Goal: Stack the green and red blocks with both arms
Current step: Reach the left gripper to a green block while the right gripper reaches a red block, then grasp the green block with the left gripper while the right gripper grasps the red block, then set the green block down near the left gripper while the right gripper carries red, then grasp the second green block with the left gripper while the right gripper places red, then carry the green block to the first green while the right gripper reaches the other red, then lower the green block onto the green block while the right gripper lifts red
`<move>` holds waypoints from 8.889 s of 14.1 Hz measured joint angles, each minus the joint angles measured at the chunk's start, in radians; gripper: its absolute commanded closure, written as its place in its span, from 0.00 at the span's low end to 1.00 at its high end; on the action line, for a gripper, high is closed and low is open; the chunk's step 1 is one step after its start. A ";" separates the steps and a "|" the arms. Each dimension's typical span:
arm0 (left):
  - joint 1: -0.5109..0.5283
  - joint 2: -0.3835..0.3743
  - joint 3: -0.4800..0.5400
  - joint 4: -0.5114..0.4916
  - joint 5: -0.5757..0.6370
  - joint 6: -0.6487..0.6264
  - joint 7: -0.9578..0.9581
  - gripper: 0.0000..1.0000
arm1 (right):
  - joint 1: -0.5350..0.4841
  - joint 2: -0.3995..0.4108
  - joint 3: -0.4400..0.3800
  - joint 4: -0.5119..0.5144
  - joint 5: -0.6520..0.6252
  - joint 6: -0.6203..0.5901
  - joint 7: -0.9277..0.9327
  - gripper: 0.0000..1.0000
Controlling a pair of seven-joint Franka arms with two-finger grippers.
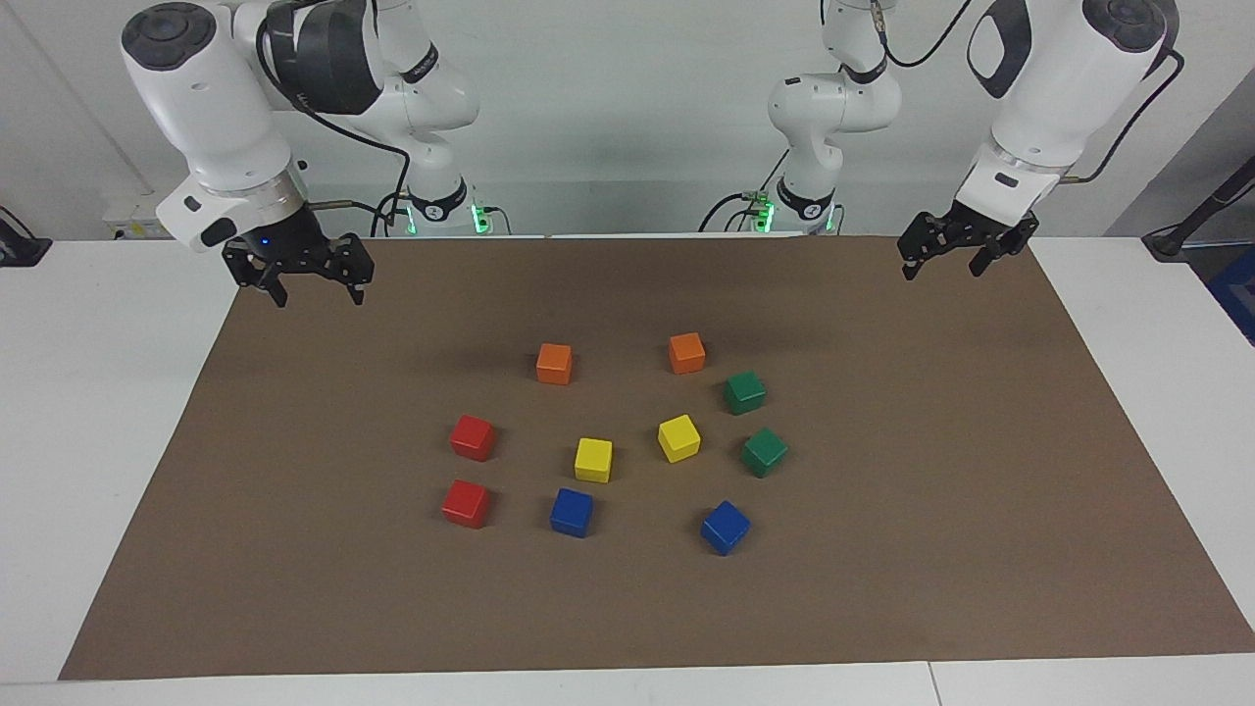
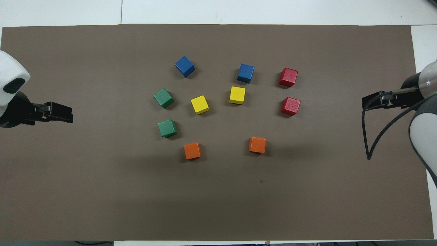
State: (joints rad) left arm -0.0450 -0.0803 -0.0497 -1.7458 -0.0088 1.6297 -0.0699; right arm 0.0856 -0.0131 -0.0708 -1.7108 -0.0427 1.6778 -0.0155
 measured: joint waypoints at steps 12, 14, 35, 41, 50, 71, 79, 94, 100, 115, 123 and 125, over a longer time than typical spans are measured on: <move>-0.088 0.018 -0.016 -0.186 -0.008 0.305 -0.226 0.00 | 0.025 0.001 0.008 -0.034 0.001 0.058 0.184 0.00; -0.161 0.072 -0.019 -0.205 -0.008 0.382 -0.321 0.00 | 0.067 0.020 0.010 -0.064 0.002 0.100 0.316 0.00; -0.318 0.347 -0.018 -0.344 -0.008 0.754 -0.663 1.00 | 0.209 0.384 0.013 -0.160 0.022 0.601 0.671 0.00; -0.215 0.312 0.006 -0.289 -0.008 0.576 -0.478 1.00 | 0.209 0.408 0.012 -0.161 0.022 0.632 0.668 0.08; 0.086 0.329 0.014 -0.200 -0.008 0.537 0.234 1.00 | 0.208 0.418 0.010 -0.176 0.022 0.646 0.668 1.00; 0.026 0.439 -0.005 0.046 -0.009 0.436 -0.109 0.00 | -0.115 0.254 0.004 -0.365 0.022 0.677 0.012 1.00; -0.258 0.571 -0.006 0.154 0.063 0.494 -0.903 0.00 | -0.120 0.292 0.004 -0.365 0.022 0.715 0.012 1.00; -0.299 0.537 0.022 0.027 0.118 0.565 -0.954 1.00 | -0.093 0.271 0.014 -0.031 0.021 0.315 0.032 0.00; -0.080 0.246 0.030 -0.130 0.119 0.338 -0.232 1.00 | 0.105 0.372 0.019 0.075 0.020 0.329 0.450 0.00; 0.064 0.212 0.022 -0.309 0.050 0.535 0.166 1.00 | 0.170 0.677 0.010 0.311 0.007 0.487 0.639 0.00; 0.064 0.216 0.023 -0.351 0.050 0.590 0.164 1.00 | 0.177 0.718 0.012 0.298 0.005 0.541 0.602 0.74; 0.065 0.219 0.024 -0.355 0.050 0.596 0.164 1.00 | 0.177 0.718 0.012 0.276 0.005 0.560 0.600 1.00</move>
State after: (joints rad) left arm 0.0197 0.1385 -0.0261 -2.1011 0.0407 2.2261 0.0941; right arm 0.2631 0.7047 -0.0586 -1.4345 -0.0381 2.2374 0.5844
